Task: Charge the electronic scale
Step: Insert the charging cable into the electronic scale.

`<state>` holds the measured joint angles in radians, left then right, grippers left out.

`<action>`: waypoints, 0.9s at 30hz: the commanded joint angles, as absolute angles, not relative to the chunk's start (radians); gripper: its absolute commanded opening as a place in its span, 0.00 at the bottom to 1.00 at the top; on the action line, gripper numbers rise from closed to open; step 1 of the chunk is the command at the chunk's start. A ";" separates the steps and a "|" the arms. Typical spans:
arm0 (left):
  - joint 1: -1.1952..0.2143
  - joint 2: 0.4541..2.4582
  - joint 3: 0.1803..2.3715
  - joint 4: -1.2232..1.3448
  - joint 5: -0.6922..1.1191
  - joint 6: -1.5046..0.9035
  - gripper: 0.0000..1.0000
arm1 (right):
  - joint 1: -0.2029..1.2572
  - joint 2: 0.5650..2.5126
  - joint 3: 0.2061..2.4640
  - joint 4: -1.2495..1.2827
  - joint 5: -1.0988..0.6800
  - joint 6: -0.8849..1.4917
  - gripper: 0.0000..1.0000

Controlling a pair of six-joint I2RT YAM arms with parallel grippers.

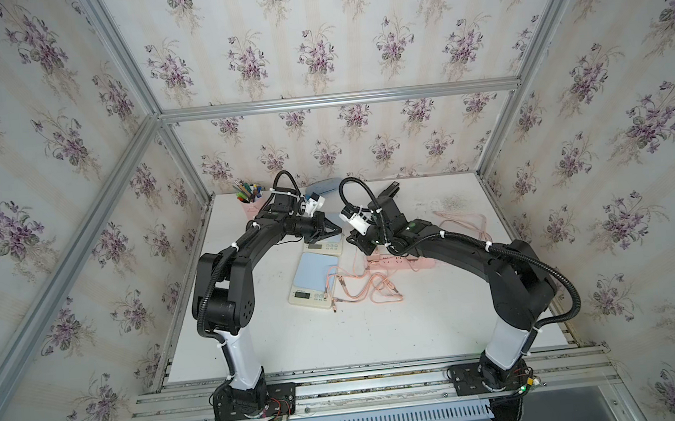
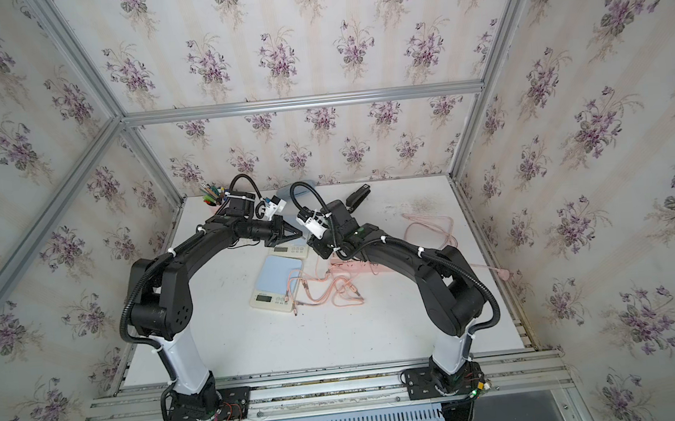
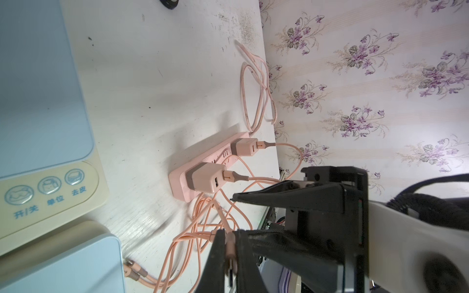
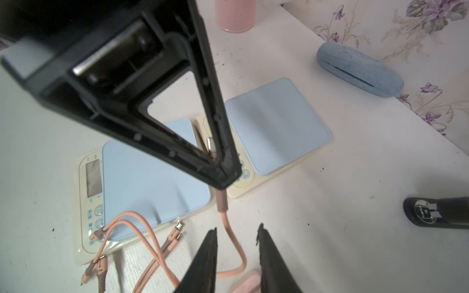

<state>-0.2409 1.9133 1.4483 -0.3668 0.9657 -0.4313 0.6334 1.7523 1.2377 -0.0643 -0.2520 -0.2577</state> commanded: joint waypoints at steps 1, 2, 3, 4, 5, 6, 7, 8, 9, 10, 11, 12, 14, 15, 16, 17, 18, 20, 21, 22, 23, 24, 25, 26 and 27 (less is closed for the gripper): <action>-0.241 1.909 1.461 -0.362 1.036 -0.432 0.00 | 0.619 1.730 1.207 0.087 -0.344 -0.225 0.32; -0.241 1.909 1.461 -0.362 1.039 -0.434 0.00 | 0.618 1.732 1.210 0.087 -0.352 -0.233 0.32; -0.241 1.908 1.462 -0.362 1.044 -0.436 0.00 | 0.618 1.736 1.215 0.085 -0.364 -0.240 0.32; -0.241 1.907 1.463 -0.362 1.047 -0.437 0.00 | 0.618 1.742 1.222 0.080 -0.378 -0.245 0.32; -0.241 1.907 1.463 -0.362 1.050 -0.439 0.00 | 0.618 1.746 1.227 0.078 -0.387 -0.251 0.32; -0.242 1.905 1.462 -0.362 1.052 -0.440 0.00 | 0.619 1.751 1.234 0.077 -0.396 -0.252 0.33; -0.242 1.904 1.463 -0.362 1.053 -0.442 0.00 | 0.619 1.756 1.238 0.075 -0.408 -0.255 0.32; -0.241 1.903 1.464 -0.362 1.052 -0.444 0.00 | 0.620 1.760 1.245 0.072 -0.419 -0.259 0.32; -0.241 1.902 1.465 -0.362 1.055 -0.445 0.00 | 0.619 1.766 1.253 0.068 -0.431 -0.262 0.32; -0.241 1.901 1.466 -0.362 1.056 -0.446 0.00 | 0.619 1.771 1.260 0.064 -0.441 -0.264 0.31; -0.241 1.899 1.467 -0.362 1.059 -0.449 0.00 | 0.620 1.776 1.266 0.060 -0.444 -0.265 0.28; -0.241 1.899 1.469 -0.362 1.061 -0.449 0.00 | 0.618 1.781 1.273 0.054 -0.448 -0.266 0.22; -0.242 1.896 1.473 -0.362 1.063 -0.451 0.01 | 0.620 1.794 1.288 0.034 -0.453 -0.275 0.14; -0.242 1.894 1.475 -0.362 1.064 -0.453 0.01 | 0.621 1.801 1.298 0.021 -0.451 -0.279 0.09; -0.241 1.892 1.478 -0.362 1.066 -0.454 0.01 | 0.621 1.806 1.303 0.012 -0.445 -0.282 0.04; -0.241 1.890 1.479 -0.361 1.068 -0.457 0.01 | 0.621 1.809 1.303 0.009 -0.441 -0.283 0.01; -0.242 1.889 1.481 -0.362 1.070 -0.457 0.01 | 0.622 1.807 1.302 0.009 -0.436 -0.284 0.00; -0.241 1.885 1.486 -0.362 1.075 -0.457 0.02 | 0.621 1.801 1.294 0.015 -0.430 -0.286 0.00; -0.241 1.884 1.486 -0.362 1.076 -0.457 0.03 | 0.621 1.798 1.290 0.018 -0.427 -0.287 0.00; -0.241 1.881 1.488 -0.362 1.075 -0.457 0.05 | 0.622 1.794 1.287 0.021 -0.423 -0.287 0.00; -0.239 1.878 1.488 -0.362 1.072 -0.455 0.11 | 0.621 1.790 1.284 0.022 -0.418 -0.288 0.00; -0.238 1.875 1.486 -0.362 1.067 -0.453 0.19 | 0.622 1.788 1.281 0.021 -0.412 -0.292 0.00; -0.234 1.869 1.484 -0.362 1.054 -0.451 0.34 | 0.621 1.786 1.282 0.012 -0.401 -0.297 0.00; -0.226 1.861 1.478 -0.362 1.039 -0.446 0.42 | 0.622 1.786 1.286 -0.002 -0.379 -0.305 0.00; -0.217 1.854 1.471 -0.362 1.027 -0.441 0.46 | 0.621 1.790 1.296 -0.024 -0.353 -0.314 0.00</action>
